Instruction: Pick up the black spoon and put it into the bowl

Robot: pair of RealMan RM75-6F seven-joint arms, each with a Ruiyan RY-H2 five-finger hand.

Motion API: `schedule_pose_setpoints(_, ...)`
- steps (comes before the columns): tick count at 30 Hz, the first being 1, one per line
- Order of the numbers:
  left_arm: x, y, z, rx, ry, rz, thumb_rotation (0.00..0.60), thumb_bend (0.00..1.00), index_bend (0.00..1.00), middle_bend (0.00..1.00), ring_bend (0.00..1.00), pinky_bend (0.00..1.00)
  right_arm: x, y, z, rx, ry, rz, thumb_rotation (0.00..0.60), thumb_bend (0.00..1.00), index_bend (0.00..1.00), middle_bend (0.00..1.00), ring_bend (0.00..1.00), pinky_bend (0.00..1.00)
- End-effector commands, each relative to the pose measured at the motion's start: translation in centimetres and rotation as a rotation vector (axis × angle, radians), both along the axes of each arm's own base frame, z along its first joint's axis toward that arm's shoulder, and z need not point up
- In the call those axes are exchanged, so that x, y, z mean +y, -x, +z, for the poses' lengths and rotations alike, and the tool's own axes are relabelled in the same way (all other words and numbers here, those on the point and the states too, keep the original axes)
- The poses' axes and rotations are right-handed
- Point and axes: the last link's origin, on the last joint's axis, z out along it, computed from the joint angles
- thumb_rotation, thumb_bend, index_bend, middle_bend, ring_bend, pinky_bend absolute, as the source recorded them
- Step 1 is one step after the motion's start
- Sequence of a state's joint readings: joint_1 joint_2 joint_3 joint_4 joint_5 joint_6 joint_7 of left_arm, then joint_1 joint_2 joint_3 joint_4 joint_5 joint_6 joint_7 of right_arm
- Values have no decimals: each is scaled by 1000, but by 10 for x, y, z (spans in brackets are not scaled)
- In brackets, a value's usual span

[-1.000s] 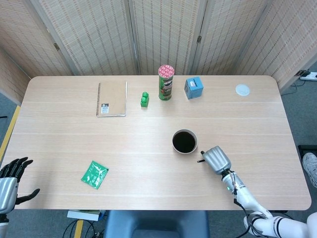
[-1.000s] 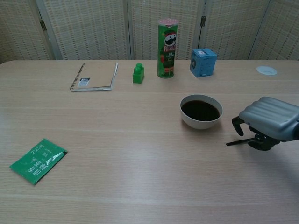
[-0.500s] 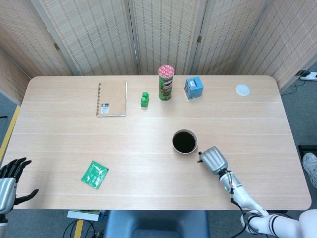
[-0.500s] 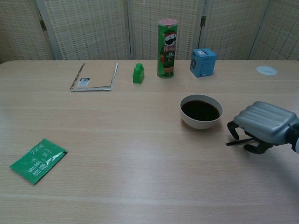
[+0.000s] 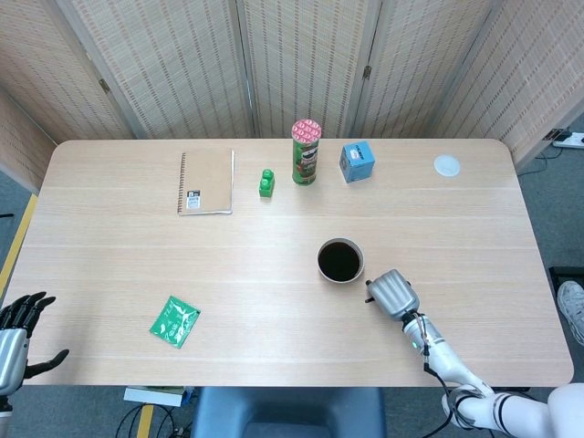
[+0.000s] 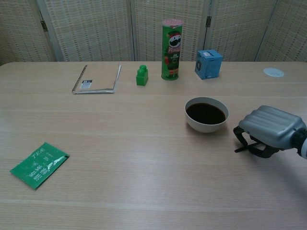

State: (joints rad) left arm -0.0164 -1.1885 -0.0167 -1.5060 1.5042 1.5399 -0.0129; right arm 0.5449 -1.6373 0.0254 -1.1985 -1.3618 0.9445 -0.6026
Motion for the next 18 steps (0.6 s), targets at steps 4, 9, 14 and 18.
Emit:
schedule_pose_setpoints(4,0,1,1,1,-2,2,600,162,207,164,131,184,0,0,-2,2,-5,4,600,294,534,952,1000,1000)
schedule_pose_setpoints(9,-1,1,1,2,-4,5,600,162,207,164,131,184,1,-1,-3,-5,-9,11,600,327,575,957,1000,1000)
schedule_pose_setpoints(14,-2,0,3,1,-10,4,600,162,207,164,131,184,4,-4,4,-56,-4,16,600,398,620,961,1000,1000)
schedule_pose_setpoints(18,-3,-1,5,8,-16,1,600,162,207,164,131,184,8,-14,23,-147,0,29,600,455,654,961,1000,1000)
